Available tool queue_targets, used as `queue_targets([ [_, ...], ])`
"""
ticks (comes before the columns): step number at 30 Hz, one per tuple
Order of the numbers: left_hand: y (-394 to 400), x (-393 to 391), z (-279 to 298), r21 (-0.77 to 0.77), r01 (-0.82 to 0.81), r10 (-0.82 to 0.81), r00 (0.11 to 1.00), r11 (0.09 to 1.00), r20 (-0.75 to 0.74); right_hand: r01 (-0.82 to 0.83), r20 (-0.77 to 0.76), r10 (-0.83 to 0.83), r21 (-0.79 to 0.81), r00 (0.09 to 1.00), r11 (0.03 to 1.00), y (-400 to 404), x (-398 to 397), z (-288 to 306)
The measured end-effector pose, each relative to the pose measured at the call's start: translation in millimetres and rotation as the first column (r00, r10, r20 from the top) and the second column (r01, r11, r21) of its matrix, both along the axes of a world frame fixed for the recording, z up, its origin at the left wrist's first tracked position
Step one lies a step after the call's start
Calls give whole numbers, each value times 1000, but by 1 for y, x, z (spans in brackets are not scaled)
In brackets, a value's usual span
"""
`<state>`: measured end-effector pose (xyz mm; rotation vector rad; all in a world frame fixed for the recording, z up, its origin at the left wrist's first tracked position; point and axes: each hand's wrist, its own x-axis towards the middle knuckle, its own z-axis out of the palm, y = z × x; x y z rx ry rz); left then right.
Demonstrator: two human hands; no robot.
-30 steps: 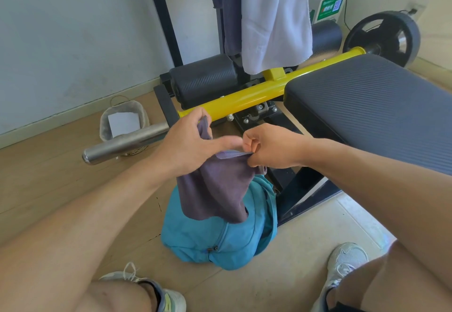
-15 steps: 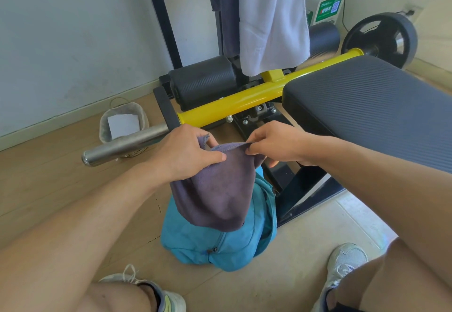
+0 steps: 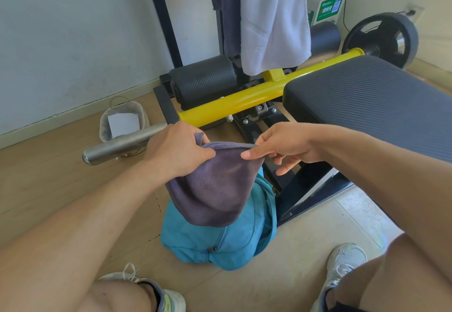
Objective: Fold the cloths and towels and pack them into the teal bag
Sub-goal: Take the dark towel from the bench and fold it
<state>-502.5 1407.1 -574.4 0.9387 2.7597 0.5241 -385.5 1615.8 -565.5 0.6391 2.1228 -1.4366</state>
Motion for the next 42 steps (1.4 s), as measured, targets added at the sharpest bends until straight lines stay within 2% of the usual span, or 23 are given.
queue_targets([
  [6,-2,2,-1,-38,-16,15,999,999,-36,11,45,-1,-213,999,977,2,2,-1],
  [11,-3,1,-2,-35,-22,21,999,999,-26,147,5,-153,-303,988,942,7,2,-1],
  [14,-3,1,-2,2,-7,7,1000,1000,-1,229,-53,-246,-216,968,949,5,0,1],
  [18,-1,3,-2,79,-3,1,999,997,33,315,-193,-296,74,936,946,2,-2,-2],
  [21,0,4,-3,107,15,-20,998,994,54,305,-268,-233,272,935,913,0,-5,-7],
  [24,-1,5,-4,123,18,-28,997,992,77,227,-266,-121,418,956,879,-2,-7,-9],
  [27,0,6,-4,150,14,-30,994,989,108,114,-220,-26,400,975,910,-3,-6,-10],
  [30,-1,6,-5,169,18,-42,989,985,139,4,-208,43,223,977,975,-8,-4,-9],
  [33,-1,7,-5,170,15,-41,988,985,151,-22,-259,39,70,965,997,-10,-5,-11],
  [34,-1,7,-5,170,16,-42,988,985,150,-49,-303,79,107,950,993,-10,-6,-14],
  [37,0,10,-4,187,15,-44,987,982,154,-81,-392,258,415,883,906,-7,-8,-21],
  [42,0,15,5,193,53,-98,969,980,228,33,-464,198,443,863,896,0,-9,-20],
])
